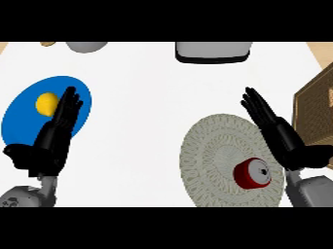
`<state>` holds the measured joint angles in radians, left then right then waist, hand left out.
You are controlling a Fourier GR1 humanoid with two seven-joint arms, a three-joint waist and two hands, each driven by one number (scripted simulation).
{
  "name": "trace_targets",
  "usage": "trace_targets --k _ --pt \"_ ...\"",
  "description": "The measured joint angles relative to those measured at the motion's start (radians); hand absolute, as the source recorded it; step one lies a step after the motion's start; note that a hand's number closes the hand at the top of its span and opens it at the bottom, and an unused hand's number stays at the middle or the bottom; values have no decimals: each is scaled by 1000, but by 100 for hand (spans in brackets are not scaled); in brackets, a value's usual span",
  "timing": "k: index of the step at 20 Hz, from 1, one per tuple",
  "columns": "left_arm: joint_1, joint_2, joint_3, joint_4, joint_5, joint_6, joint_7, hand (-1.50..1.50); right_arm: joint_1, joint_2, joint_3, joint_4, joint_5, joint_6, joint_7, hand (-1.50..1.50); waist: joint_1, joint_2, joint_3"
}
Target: Pick the can from the placemat and place it in the basket
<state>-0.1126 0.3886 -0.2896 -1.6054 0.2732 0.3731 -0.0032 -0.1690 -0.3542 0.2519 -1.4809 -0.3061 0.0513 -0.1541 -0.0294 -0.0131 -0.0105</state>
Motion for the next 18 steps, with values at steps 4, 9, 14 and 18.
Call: trace_targets --k 4,9,14,18 --pt "-17 40 14 4 -15 -62 -18 0 69 -52 -84 -75 -5 -49 30 150 3 5 6" --pt "-34 107 7 -1 -23 -161 -31 0 151 -67 -83 -181 102 -119 -66 -150 1 6 8" --pt "-57 129 19 13 -8 -230 -29 0 190 72 72 -247 371 -368 -38 -150 16 9 8" --pt "-54 125 16 27 -17 -239 -39 0 205 86 131 -294 603 -525 140 -150 10 7 5"
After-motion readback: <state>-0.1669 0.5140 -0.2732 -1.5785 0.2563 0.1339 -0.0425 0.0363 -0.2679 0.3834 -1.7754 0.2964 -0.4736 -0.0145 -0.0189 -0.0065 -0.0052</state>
